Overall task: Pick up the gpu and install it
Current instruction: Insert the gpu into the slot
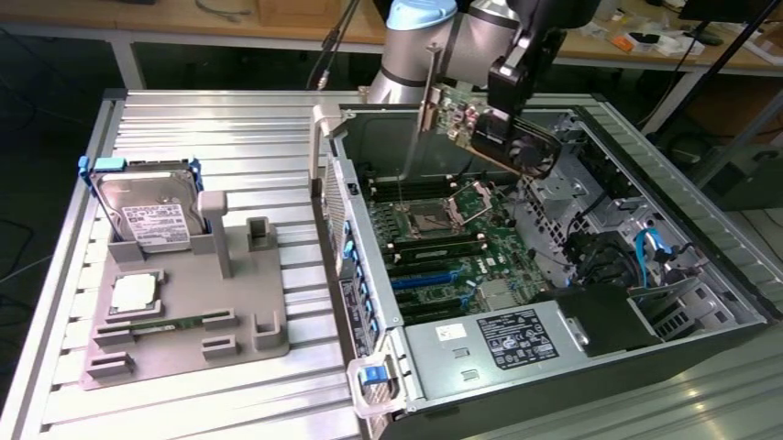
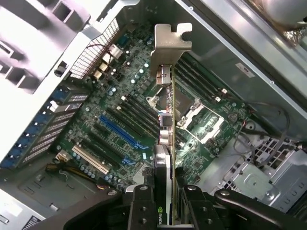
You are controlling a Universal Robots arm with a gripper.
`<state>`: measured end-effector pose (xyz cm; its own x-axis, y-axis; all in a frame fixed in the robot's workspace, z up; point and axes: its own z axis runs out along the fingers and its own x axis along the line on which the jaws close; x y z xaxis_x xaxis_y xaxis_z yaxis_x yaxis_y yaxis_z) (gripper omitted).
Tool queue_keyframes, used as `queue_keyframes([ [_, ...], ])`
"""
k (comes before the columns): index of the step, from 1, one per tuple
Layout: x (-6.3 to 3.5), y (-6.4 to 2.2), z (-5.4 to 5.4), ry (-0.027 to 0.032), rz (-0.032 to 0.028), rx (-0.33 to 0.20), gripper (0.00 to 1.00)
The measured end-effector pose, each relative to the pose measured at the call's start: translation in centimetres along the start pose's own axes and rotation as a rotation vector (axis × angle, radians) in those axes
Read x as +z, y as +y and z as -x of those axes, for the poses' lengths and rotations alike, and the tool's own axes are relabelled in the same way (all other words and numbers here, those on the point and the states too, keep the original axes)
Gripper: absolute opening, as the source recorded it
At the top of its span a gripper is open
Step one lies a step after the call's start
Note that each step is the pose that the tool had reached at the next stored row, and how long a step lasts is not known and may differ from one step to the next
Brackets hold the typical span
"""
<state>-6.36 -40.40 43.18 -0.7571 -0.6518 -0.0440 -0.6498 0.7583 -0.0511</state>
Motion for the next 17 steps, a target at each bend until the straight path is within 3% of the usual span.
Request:
queue_keyframes([
  [17, 0.74, 0.04, -0.03, -0.0170, 0.0146, -0.332, 0.27],
])
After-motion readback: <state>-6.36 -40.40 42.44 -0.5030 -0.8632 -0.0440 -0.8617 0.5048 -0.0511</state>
